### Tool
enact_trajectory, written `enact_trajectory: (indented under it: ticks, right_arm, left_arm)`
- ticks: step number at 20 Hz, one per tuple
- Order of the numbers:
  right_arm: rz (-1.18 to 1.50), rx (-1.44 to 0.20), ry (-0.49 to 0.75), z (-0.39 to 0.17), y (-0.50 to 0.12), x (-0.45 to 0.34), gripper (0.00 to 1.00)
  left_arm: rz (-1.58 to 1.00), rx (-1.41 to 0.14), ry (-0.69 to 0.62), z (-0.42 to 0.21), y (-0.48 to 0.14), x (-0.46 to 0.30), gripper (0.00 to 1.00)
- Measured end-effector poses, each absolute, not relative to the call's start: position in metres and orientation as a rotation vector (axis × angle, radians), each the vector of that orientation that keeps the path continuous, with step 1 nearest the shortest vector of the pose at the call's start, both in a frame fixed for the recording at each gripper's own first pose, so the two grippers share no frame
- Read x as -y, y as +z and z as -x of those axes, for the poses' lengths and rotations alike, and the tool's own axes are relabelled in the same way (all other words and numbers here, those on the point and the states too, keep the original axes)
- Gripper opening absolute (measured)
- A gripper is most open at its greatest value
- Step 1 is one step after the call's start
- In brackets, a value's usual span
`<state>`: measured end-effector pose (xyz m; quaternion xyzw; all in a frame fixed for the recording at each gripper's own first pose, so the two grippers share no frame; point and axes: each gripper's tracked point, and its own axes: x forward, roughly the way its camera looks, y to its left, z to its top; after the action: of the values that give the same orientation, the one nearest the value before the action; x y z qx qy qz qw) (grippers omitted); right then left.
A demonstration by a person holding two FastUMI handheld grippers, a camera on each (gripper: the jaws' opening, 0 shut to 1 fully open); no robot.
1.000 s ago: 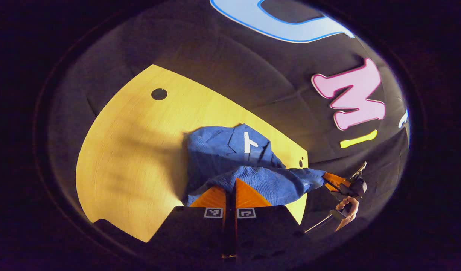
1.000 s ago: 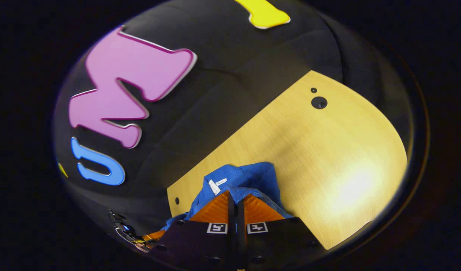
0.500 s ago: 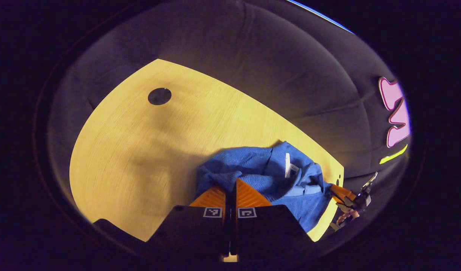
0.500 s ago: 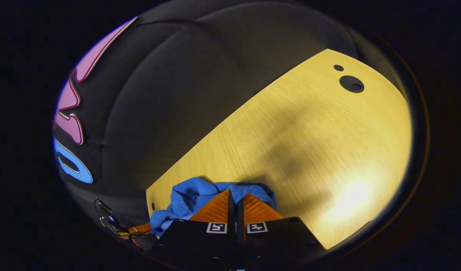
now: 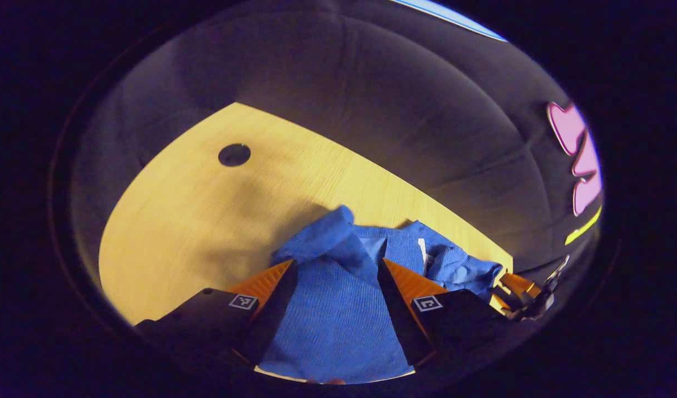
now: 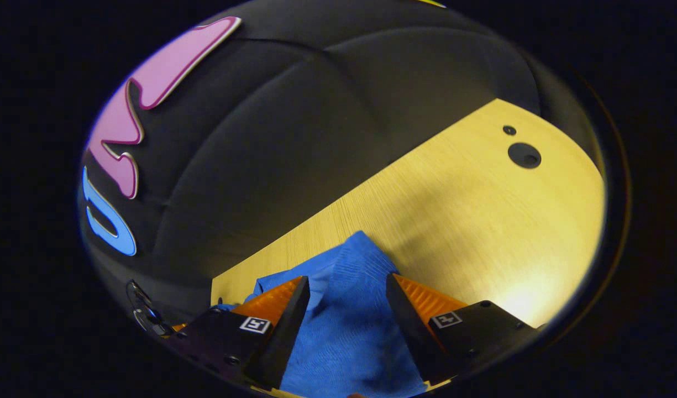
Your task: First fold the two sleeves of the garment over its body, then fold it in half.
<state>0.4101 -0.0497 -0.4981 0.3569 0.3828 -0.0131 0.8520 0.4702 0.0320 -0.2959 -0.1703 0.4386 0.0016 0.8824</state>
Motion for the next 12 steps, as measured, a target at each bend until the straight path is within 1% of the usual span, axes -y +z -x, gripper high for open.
enact_trajectory:
  ticks: [1,2,7,8,9,10,12]
  right_arm:
    - [-0.720,-0.784,-0.026,-0.409,-0.490,0.054,0.93]
    - [-0.685,-0.765,-0.020,-0.406,-0.482,0.058,0.94]
    - [-0.453,-0.667,0.036,-0.375,-0.429,0.066,0.94]
    - [-0.413,-0.646,0.055,-0.367,-0.416,0.064,0.94]
    - [-0.371,-0.620,0.073,-0.359,-0.402,0.064,0.94]
    - [-0.328,-0.612,0.075,-0.348,-0.392,0.066,0.94]
    - [-0.277,-0.575,0.088,-0.327,-0.368,0.057,0.94]
  left_arm:
    - [0.300,-0.888,-0.004,-0.469,-0.285,-0.032,0.85]
    - [0.266,-0.872,-0.007,-0.466,-0.274,-0.030,0.85]
    - [0.198,-0.751,-0.025,-0.429,-0.228,-0.011,0.85]
    - [0.186,-0.728,-0.011,-0.419,-0.221,-0.006,0.85]
    - [0.165,-0.698,0.023,-0.408,-0.211,-0.005,0.82]
    - [0.137,-0.659,0.058,-0.398,-0.200,-0.004,0.85]
    - [0.082,-0.566,0.069,-0.378,-0.168,0.004,0.85]
